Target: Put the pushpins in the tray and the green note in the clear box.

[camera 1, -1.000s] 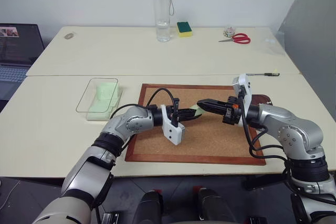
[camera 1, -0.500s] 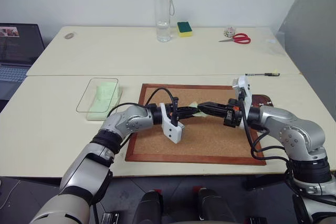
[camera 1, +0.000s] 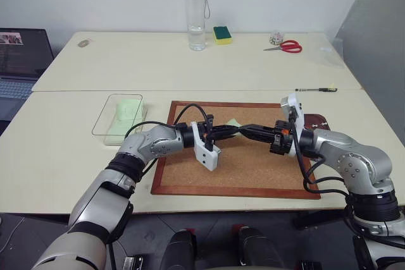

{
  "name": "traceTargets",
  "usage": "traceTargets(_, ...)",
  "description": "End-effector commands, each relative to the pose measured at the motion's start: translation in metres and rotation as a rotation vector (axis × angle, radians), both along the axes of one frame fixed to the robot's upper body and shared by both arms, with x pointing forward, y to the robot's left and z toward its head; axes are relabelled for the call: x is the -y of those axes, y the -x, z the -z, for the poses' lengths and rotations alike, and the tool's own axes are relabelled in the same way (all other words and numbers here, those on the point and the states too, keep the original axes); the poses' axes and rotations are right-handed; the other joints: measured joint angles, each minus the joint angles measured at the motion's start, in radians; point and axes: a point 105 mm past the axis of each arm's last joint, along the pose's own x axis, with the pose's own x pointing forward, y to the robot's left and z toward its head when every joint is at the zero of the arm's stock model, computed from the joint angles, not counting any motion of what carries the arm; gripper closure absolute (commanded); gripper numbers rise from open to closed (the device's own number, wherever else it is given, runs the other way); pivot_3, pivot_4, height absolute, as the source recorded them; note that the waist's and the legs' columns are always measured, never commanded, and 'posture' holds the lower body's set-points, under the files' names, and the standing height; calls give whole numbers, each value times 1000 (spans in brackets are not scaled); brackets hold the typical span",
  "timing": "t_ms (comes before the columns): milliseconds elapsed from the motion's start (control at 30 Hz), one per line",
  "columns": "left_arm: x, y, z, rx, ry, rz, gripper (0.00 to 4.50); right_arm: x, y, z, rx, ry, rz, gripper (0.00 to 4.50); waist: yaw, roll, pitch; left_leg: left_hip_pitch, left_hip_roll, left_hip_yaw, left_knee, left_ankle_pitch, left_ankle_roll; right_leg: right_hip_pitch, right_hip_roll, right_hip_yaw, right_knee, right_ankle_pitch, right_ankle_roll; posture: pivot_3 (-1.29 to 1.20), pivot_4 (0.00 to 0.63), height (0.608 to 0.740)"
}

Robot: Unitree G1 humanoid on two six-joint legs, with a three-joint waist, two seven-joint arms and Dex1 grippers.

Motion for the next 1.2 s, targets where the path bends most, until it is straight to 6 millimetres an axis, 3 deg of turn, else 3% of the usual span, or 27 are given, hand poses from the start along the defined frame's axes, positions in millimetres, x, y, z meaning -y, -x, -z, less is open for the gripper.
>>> traceTargets(33, 0, 1, -5, -22, 41, -6, 4463, 8, -1, -30, 45, -108, 40, 4500, 0, 0, 0, 0, 0, 0, 0, 0, 0, 0, 0, 0, 0, 0, 0, 0, 150, 740)
traceTargets(167, 2, 2, -5, -90, 100, -29, 4463, 27, -8, -40, 30, -184, 145, 4500, 0, 0, 0, 0, 1, 0, 0, 0, 0, 0, 0, 0, 0, 0, 0, 0, 150, 740)
traceTargets(300, 10, 4, -11, -299, 232, -59, 4463, 51, -23, -37, 67, -163, 330, 4500, 0, 0, 0, 0, 1, 0, 0, 0, 0, 0, -1, 0, 1, 0, 0, 0, 150, 740)
traceTargets(533, 33, 24, -21, -883, 373, -10, 4463, 107, -52, -1, 116, -3, 755, 4500, -3, 0, 0, 0, 1, 0, 0, 0, 0, 0, 0, 0, 1, 0, 0, 0, 150, 740)
traceTargets(600, 38, 30, -25, -977, 383, 3, 4463, 124, -57, 12, 118, 59, 864, 4500, -5, 0, 0, 0, 1, 0, 0, 0, 0, 0, 0, 0, 1, 0, 0, 0, 150, 740)
traceTargets(867, 42, 30, -22, -1027, 367, -66, 4463, 148, -68, 38, 147, 212, 983, 4500, -18, 1, 0, 3, -2, 1, 0, 0, 0, 1, 2, 3, 1, 0, 0, 0, 150, 740)
traceTargets(1100, 41, 30, -21, -1026, 378, -91, 4463, 163, -77, 47, 110, 233, 1053, 4500, -20, 1, 0, 3, -2, 2, 0, 0, 0, 1, 1, 4, 1, 0, 0, 0, 150, 740)
traceTargets(1200, 39, 29, -20, -1025, 381, -103, 4500, 167, -80, 48, 108, 237, 1061, 3910, -19, 1, 0, 3, -1, 2, 0, 0, 0, 1, 1, 4, 1, 0, 0, 0, 150, 740)
